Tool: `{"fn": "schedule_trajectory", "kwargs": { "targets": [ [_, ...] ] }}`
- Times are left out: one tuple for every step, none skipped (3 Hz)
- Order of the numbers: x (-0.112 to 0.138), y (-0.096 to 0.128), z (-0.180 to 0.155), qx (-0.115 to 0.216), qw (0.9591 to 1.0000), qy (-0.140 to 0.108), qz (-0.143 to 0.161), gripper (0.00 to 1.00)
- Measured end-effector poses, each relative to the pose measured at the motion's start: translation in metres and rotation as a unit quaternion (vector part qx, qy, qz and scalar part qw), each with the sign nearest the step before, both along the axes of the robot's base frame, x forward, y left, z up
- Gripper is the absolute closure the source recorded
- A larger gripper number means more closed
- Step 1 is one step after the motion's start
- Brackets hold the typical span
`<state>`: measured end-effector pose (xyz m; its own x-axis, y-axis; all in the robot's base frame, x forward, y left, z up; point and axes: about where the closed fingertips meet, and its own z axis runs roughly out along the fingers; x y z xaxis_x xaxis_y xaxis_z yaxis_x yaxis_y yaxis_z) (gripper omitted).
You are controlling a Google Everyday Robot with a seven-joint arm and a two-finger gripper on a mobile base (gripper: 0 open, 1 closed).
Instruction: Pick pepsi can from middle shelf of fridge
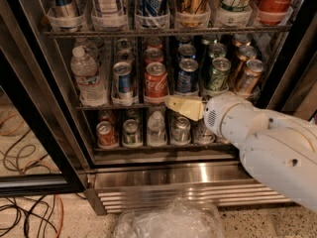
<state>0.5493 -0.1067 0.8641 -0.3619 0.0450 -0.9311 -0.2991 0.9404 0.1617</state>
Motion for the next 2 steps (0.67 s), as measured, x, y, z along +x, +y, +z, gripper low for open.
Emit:
{"fn": "schedule_trajectory", "kwargs": {
  "targets": [
    [-0.003, -0.004, -0.001, 0.028, 0.9989, -0.03, -0.022, 0.0],
    [0.006, 0.044, -0.012, 0.05, 0.9982, -0.032, 0.008, 0.0]
  ]
}}
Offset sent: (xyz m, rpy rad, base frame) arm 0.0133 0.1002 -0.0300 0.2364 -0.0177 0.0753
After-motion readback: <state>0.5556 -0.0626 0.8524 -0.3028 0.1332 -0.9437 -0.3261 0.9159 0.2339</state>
